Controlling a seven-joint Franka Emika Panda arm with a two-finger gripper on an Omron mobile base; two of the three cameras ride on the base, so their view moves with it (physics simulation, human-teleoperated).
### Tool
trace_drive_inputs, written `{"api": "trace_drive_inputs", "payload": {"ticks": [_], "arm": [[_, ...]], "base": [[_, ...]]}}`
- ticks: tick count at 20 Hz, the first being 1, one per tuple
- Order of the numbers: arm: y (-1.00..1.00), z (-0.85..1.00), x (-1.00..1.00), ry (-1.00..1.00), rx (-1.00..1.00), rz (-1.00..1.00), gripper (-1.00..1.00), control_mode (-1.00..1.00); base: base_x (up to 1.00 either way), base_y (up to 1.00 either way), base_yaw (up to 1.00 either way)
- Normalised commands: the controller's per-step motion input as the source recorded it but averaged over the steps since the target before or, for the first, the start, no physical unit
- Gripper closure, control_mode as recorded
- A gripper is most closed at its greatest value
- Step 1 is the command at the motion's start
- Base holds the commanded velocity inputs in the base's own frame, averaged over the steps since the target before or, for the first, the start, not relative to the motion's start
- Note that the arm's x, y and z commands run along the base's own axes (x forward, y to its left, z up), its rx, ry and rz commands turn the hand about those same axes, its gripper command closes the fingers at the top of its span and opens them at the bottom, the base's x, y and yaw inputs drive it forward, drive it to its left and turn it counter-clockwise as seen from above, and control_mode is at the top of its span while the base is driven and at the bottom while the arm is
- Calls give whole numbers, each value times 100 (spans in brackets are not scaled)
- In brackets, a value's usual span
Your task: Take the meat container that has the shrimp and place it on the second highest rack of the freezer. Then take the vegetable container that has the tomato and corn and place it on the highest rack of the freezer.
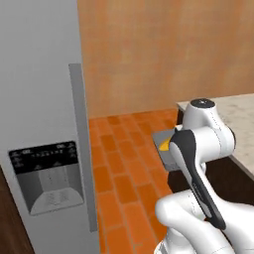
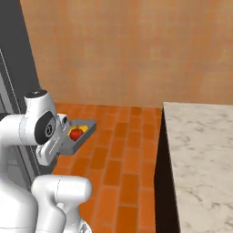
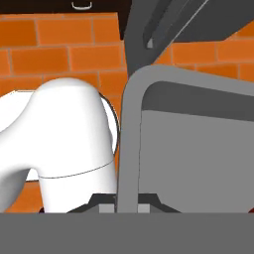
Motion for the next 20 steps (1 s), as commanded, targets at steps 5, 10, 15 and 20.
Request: {"api": "trace_drive_inputs", "payload": {"ticks": [5,10,15,20], "arm": [[0,0,0,0,0,0,100,100],[0,0,0,0,0,0,100,100],[0,0,0,0,0,0,100,100],[0,0,0,0,0,0,100,100]], "base": [[100,-30,24],[100,-23,42],[100,-29,64],[100,-16,77]]}}
